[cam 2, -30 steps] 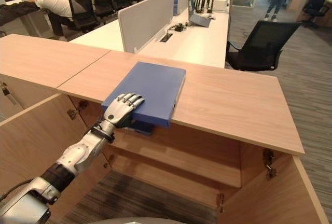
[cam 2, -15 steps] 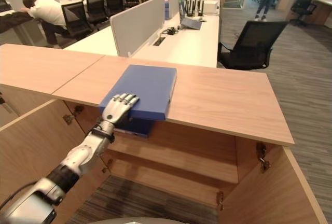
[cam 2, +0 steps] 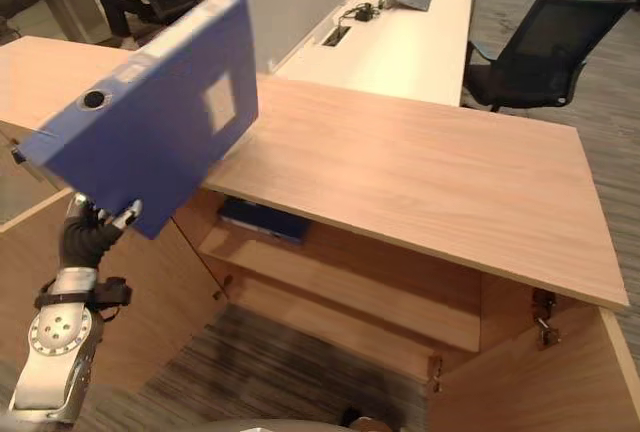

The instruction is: Put the empty folder in the office cabinet

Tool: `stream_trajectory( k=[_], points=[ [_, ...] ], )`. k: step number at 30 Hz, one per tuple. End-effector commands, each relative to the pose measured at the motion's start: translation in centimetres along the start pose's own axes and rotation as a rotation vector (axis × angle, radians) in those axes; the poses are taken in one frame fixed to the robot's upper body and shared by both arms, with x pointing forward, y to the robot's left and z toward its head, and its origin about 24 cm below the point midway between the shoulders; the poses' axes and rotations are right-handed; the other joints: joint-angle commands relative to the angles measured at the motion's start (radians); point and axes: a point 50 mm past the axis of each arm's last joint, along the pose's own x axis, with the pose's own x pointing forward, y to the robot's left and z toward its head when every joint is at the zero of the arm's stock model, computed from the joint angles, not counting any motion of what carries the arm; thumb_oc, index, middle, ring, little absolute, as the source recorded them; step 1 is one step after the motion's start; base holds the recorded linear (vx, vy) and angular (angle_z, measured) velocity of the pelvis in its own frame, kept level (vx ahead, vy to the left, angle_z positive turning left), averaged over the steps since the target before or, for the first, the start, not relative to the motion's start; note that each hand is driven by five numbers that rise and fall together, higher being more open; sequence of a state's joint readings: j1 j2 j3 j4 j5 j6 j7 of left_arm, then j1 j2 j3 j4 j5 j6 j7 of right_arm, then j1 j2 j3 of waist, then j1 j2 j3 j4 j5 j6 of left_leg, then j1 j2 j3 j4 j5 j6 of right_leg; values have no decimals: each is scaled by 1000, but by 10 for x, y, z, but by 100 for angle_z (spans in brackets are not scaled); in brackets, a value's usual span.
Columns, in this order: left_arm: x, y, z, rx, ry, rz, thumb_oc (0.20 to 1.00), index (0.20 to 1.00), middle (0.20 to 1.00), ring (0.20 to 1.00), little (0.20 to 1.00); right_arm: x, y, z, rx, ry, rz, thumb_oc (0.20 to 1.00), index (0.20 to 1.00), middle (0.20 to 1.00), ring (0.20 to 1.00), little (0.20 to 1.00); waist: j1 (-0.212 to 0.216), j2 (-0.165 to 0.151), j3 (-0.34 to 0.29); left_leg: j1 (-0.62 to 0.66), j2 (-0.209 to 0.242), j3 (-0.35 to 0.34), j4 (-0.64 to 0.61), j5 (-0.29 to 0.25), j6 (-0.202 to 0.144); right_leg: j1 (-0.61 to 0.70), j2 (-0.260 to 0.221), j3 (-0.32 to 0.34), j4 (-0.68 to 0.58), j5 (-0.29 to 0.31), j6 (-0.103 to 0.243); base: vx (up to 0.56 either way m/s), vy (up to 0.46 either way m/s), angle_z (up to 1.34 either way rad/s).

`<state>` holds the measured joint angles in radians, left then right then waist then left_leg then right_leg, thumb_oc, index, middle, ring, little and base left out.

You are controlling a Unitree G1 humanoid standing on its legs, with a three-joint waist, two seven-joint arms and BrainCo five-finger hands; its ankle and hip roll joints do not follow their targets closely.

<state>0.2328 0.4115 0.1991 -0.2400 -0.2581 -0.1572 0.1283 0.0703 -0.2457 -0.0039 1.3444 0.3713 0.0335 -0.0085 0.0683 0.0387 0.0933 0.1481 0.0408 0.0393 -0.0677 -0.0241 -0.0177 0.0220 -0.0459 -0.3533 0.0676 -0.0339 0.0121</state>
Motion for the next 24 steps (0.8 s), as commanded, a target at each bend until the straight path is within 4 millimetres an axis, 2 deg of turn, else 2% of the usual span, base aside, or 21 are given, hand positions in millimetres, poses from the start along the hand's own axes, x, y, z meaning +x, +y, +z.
stream_trajectory(
  k=[1, 2, 3, 4, 5, 6, 8, 11, 18, 24],
  points=[
    [-2, 8, 19, -43, -87, 27, 200, 200, 200, 200, 200, 1, 5, 5, -55, 16, 16, 1000, 1000, 1000, 1000, 1000, 0, -69, -22, -56, -35, 19, -20, 2, -27, 174, -47, 46, -155, 9, 103, -33, -18, 25],
    [4, 8, 40, -88, -193, 14, 200, 200, 200, 200, 200, 1, 7, 6, -65, 14, 26, 1000, 1000, 1000, 1000, 1000, 4, -68, -21, -60, -37, 9, -20, 5, -28, 175, -47, 39, -155, 7, 103, -57, -18, 27],
    [14, 1, 77, -369, -393, -88, 200, 200, 200, 200, 200, 1, 15, 10, -85, -4, 67, 1000, 1000, 1000, 1000, 1000, 6, -67, -24, -63, -39, 3, -20, 8, -31, 175, -49, 36, -155, 7, 103, -41, -13, 14],
    [14, 1, 77, -370, -394, -89, 200, 200, 200, 200, 200, 1, 15, 11, -84, -4, 67, 1000, 1000, 1000, 1000, 1000, 6, -67, -23, -63, -39, 3, -20, 8, -31, 175, -49, 36, -155, 7, 103, -31, 1, 22],
    [18, -3, 89, -495, -467, -129, 200, 200, 200, 200, 200, 1, 19, 12, -90, -5, 86, 1000, 1000, 1000, 1000, 1000, 4, -65, -26, -60, -39, 4, -20, 7, -32, 177, -50, 36, -155, 7, 103, -3, 6, 15],
    [19, -3, 89, -496, -468, -131, 200, 200, 200, 200, 200, 1, 19, 12, -90, -6, 86, 1000, 1000, 1000, 1000, 1000, 5, -65, -25, -60, -39, 4, -20, 7, -32, 177, -50, 36, -155, 7, 103, -4, 11, 5],
    [26, -20, 102, -685, -531, -239, 200, 200, 200, 200, 200, 1, 26, 14, -104, -3, 112, 1000, 1000, 1000, 1000, 1000, 0, -62, -33, -55, -39, 4, -20, 4, -32, 182, -50, 37, -155, 6, 102, 2, 6, -2],
    [30, -39, 108, -806, -523, -361, 200, 200, 200, 200, 200, 1, 29, 16, -124, -3, 115, 1000, 1000, 1000, 1000, 1000, -6, -58, -38, -50, -37, 5, -20, 3, -31, 186, -52, 38, -155, 6, 102, 1, 3, -1],
    [32, -60, 110, -909, -464, -482, 200, 200, 200, 200, 200, 1, 29, 13, -154, 11, 105, 1000, 1000, 1000, 1000, 1000, -15, -59, -41, -47, -39, 4, -20, 2, -29, 187, -49, 42, -155, 6, 102, 1, 1, -1],
    [30, -83, 95, -951, -297, -632, 200, 200, 200, 200, 200, 1, 30, 16, -180, 7, 108, 1000, 1000, 1000, 1000, 1000, -21, -58, -44, -43, -39, 8, -20, 0, -25, 187, -48, 45, -155, 9, 103, 0, 0, 0]
  ],
)
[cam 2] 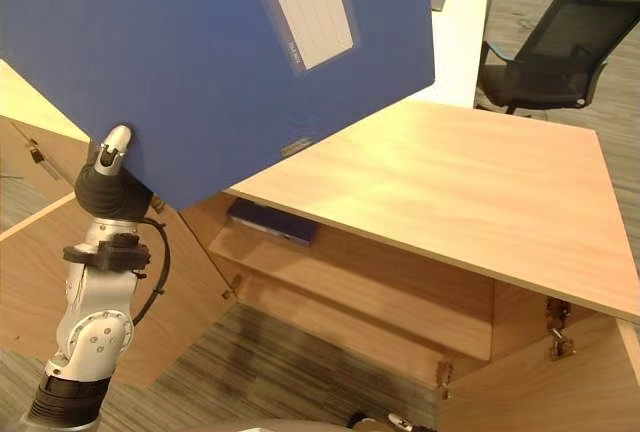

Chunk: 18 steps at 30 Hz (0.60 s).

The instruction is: Put the empty folder in the office cabinet

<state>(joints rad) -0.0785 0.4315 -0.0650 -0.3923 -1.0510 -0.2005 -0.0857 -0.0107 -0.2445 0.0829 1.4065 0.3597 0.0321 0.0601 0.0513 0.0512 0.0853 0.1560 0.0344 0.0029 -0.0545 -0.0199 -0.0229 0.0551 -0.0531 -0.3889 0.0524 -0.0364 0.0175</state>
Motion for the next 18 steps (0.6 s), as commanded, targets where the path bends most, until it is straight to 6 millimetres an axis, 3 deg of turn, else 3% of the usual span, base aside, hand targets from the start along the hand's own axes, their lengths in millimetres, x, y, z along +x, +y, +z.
stream_trajectory(
  k=[1, 9, 13, 18],
  points=[
    [0, -15, -4, -64, 76, -133, 200, 200, 200, 200, 200, 1, 14, 1, -83, 18, 22, 1000, 1000, 1000, 1000, 1000, -6, -70, -37, -50, -32, 45, -33, -4, -20, 153, -40, 81, -140, 12, 98, 0, 0, 0],
    [-20, -3, -42, -44, 529, -209, 200, 200, 200, 200, 200, 1, 5, 13, -138, 8, -6, 1000, 1000, 1000, 1000, 1000, -15, -64, -43, -50, -33, 45, -33, 1, -18, 154, -34, 88, -140, 18, 100, -7, 2, -5],
    [-29, -6, -39, 23, 701, -341, 200, 200, 200, 200, 200, 0, 4, 17, -162, -2, -2, 1000, 1000, 1000, 1000, 1000, -14, -65, -48, -50, -34, 44, -33, 1, -19, 149, -34, 89, -140, 23, 105, 0, 1, -1],
    [-33, 10, -33, 184, 813, -381, 200, 200, 200, 200, 200, 0, 3, 17, -168, 0, 9, 1000, 1000, 1000, 1000, 1000, -12, -64, -49, -50, -34, 46, -33, 1, -21, 146, -35, 88, -140, 23, 107, 0, 0, 0]
  ],
)
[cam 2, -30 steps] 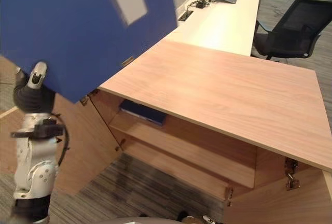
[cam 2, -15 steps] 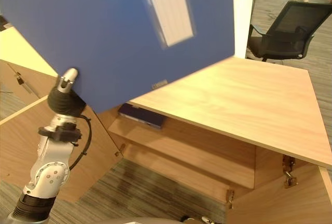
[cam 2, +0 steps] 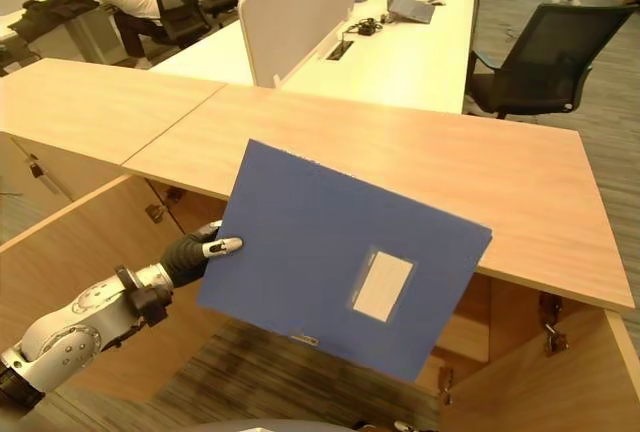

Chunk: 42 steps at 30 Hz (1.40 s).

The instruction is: Put the empty folder in the office cabinet

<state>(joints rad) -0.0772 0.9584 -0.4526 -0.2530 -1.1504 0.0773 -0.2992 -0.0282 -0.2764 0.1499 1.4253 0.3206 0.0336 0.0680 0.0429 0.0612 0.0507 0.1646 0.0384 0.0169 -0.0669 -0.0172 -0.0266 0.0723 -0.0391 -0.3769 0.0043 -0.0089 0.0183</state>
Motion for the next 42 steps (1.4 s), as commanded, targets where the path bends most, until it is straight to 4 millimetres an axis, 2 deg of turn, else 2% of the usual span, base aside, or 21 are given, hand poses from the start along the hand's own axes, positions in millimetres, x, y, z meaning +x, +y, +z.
stream_trajectory(
  k=[1, 4, 5, 6, 7, 10, 14, 17, 19, 20, 21, 24, 26, 29, 35, 38, 41, 42],
  points=[
    [-4, -10, 35, 211, -25, -115, 200, 200, 200, 200, 200, 1, 10, 13, -61, -9, 29, 1000, 1000, 1000, 1000, 1000, -2, -73, -16, -59, -38, 33, -20, -2, -17, 129, -49, 76, -92, -4, 108, 0, 0, 0],
    [-16, -6, 40, 376, 74, -125, 200, 200, 200, 200, 200, 0, 5, 13, -53, -5, 30, 1000, 1000, 1000, 1000, 1000, 5, -71, -16, -59, -37, 36, -20, -1, -19, 126, -52, 74, -92, -3, 111, 0, 0, 0],
    [-17, -6, 40, 376, 74, -124, 200, 200, 200, 200, 200, 0, 5, 13, -54, -5, 30, 1000, 1000, 1000, 1000, 1000, 4, -71, -16, -59, -37, 36, -20, -1, -19, 126, -52, 75, -92, -3, 111, 0, 0, 0],
    [-29, 3, 46, 548, 137, -87, 200, 200, 200, 200, 200, 0, 0, 11, -52, 3, 28, 1000, 1000, 1000, 1000, 1000, 12, -69, -16, -60, -37, 42, -20, 0, -20, 123, -54, 69, -92, -1, 114, 0, 0, 0],
    [-29, 3, 45, 548, 137, -85, 200, 200, 200, 200, 200, 0, 0, 11, -54, 3, 28, 1000, 1000, 1000, 1000, 1000, 11, -69, -16, -60, -37, 42, -20, 0, -20, 123, -54, 70, -92, -1, 114, 0, 0, 0],
    [-41, 16, 55, 828, 218, -10, 200, 200, 200, 200, 200, -1, -4, 14, -36, -5, 26, 1000, 1000, 1000, 1000, 1000, 22, -69, -15, -57, -35, 47, -20, -3, -22, 127, -55, 69, -92, -4, 116, 0, 0, 0],
    [-60, 44, 62, 1212, 337, 194, 200, 200, 200, 200, 200, -1, -6, 25, -33, -39, 25, 1000, 1000, 1000, 1000, 1000, 29, -73, -15, -61, -33, 46, -20, 0, -21, 124, -57, 68, -92, -5, 115, 0, 0, 0],
    [-78, 65, 61, 1372, 452, 340, 200, 200, 200, 200, 200, -1, -4, 31, -43, -55, 30, 1000, 1000, 1000, 1000, 1000, 33, -74, -14, -59, -33, 46, -20, -3, -19, 124, -57, 72, -92, -9, 113, 0, 0, 0],
    [-83, 70, 59, 1422, 490, 378, 200, 200, 200, 200, 200, -1, -2, 32, -45, -58, 32, 1000, 1000, 1000, 1000, 1000, 33, -76, -15, -61, -33, 46, -20, -4, -19, 122, -57, 72, -92, -10, 113, 0, 0, 0],
    [-90, 78, 57, 1496, 524, 463, 200, 200, 200, 200, 200, -1, 2, 39, -43, -85, 37, 1000, 1000, 1000, 1000, 1000, 40, -81, -12, -59, -32, 47, -20, -7, -17, 125, -57, 74, -92, -13, 111, 0, 0, 0],
    [-92, 78, 56, 1496, 525, 467, 200, 200, 200, 200, 200, -1, 2, 39, -47, -86, 36, 1000, 1000, 1000, 1000, 1000, 36, -80, -12, -60, -32, 47, -20, -7, -17, 124, -57, 74, -92, -13, 111, 0, 0, 0],
    [-102, 85, 42, 1556, 541, 627, 200, 200, 200, 200, 200, -2, 9, 54, -18, -149, 60, 1000, 1000, 1000, 1000, 1000, 39, -90, -8, -61, -32, 50, -20, -10, -16, 123, -55, 78, -92, -18, 107, 0, 0, 0],
    [-102, 87, 36, 1549, 543, 644, 200, 200, 200, 200, 200, -3, 13, 62, -1, -182, 75, 1000, 1000, 1000, 1000, 1000, 37, -92, -7, -61, -31, 52, -20, -11, -16, 122, -55, 80, -92, -19, 106, 0, 0, 0],
    [-97, 86, 27, 1506, 512, 667, 200, 200, 200, 200, 200, -8, 20, 84, 46, -278, 121, 1000, 1000, 1000, 1000, 1000, 38, -90, -4, -59, -29, 56, -20, -14, -15, 122, -55, 82, -92, -20, 105, -3, 1, -1],
    [-73, 65, 32, 1463, 330, 586, 200, 200, 200, 200, 200, -32, 41, 137, 6, -543, 245, 1000, 1000, 1000, 1000, 1000, 33, -91, 3, -57, -27, 65, -20, -15, -17, 122, -58, 83, -92, -17, 104, -7, 2, -5],
    [-58, 52, 38, 1453, 255, 479, 200, 200, 200, 200, 200, -44, 55, 154, -110, -623, 301, 1000, 1000, 1000, 1000, 1000, 33, -89, 4, -56, -27, 68, -20, -15, -18, 123, -60, 81, -92, -15, 104, -6, 0, -6],
    [-43, 35, 46, 1418, 176, 355, 200, 200, 200, 200, 200, -61, 76, 176, -424, -716, 305, 1000, 1000, 1000, 1000, 1000, 35, -88, 4, -50, -25, 69, -20, -19, -19, 129, -59, 82, -92, -19, 105, 0, 0, 0],
    [-43, 35, 47, 1419, 175, 355, 200, 200, 200, 200, 200, -62, 76, 177, -424, -717, 305, 1000, 1000, 1000, 1000, 1000, 35, -88, 4, -54, -25, 69, -20, -14, -19, 125, -60, 81, -92, -15, 104, 0, 0, 0]
  ],
)
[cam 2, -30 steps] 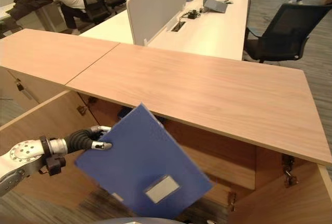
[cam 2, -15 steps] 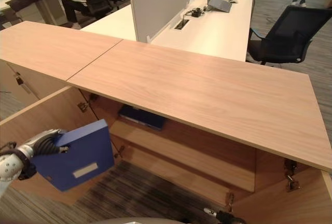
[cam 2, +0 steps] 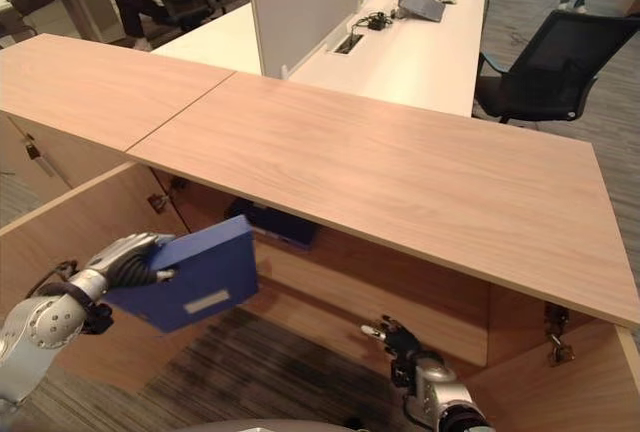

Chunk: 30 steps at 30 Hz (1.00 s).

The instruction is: Put the empty folder in the office cabinet

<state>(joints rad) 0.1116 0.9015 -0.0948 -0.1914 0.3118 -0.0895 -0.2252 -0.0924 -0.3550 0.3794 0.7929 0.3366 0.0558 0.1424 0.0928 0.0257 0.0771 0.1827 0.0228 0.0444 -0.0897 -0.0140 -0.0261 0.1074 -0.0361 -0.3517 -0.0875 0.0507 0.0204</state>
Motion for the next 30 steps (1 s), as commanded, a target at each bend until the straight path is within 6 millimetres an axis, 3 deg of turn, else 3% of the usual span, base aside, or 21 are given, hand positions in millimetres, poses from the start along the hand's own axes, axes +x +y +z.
stream_trajectory(
  k=[1, 3, 8, 10, 13, 22, 30],
  points=[
    [4, 30, 22, -17, -153, 50, 200, 200, 200, 200, 200, 9, 10, 53, -194, -154, 55, 1000, 1000, 1000, 1000, 1000, -17, -51, -25, -74, -9, 41, 2, -16, -19, 88, -63, 56, 0, -74, 101, -23, -6, -5],
    [6, 31, 25, -31, -169, 46, 200, 200, 200, 200, 200, 10, 14, 56, -224, -163, 67, 1000, 1000, 1000, 1000, 1000, -17, -51, -25, -75, -9, 39, 2, -15, -19, 88, -63, 56, 0, -75, 101, -7, -8, -5],
    [8, 36, 39, -35, -241, 50, 200, 200, 200, 200, 200, 9, 31, 100, -585, -298, 70, 1000, 1000, 1000, 1000, 1000, -14, -46, -24, -74, -9, 35, 2, -14, -18, 89, -62, 57, 0, -77, 99, 0, 0, 0],
    [9, 37, 40, -28, -246, 62, 200, 200, 200, 200, 200, 7, 32, 106, -628, -329, 56, 1000, 1000, 1000, 1000, 1000, -15, -46, -23, -74, -8, 34, 2, -14, -17, 90, -63, 57, 0, -77, 99, 0, 0, 0],
    [15, 37, 50, 5, -293, 88, 200, 200, 200, 200, 200, 1, 49, 134, -841, -453, 62, 1000, 1000, 1000, 1000, 1000, -18, -43, -23, -74, -8, 31, 2, -14, -16, 90, -63, 56, 0, -81, 98, 0, 0, 0],
    [13, 41, 53, 60, -309, 89, 200, 200, 200, 200, 200, -10, 60, 159, -842, -578, 71, 1000, 1000, 1000, 1000, 1000, -15, -42, -23, -77, -7, 31, 2, -12, -16, 90, -64, 54, 0, -81, 97, 0, 0, 0],
    [13, 44, 59, 28, -345, 82, 200, 200, 200, 200, 200, -8, 78, 154, -731, -581, 161, 1000, 1000, 1000, 1000, 1000, -16, -44, -25, -79, -6, 34, 2, -10, -17, 88, -61, 53, 0, -79, 96, 0, 0, 0]
  ],
)
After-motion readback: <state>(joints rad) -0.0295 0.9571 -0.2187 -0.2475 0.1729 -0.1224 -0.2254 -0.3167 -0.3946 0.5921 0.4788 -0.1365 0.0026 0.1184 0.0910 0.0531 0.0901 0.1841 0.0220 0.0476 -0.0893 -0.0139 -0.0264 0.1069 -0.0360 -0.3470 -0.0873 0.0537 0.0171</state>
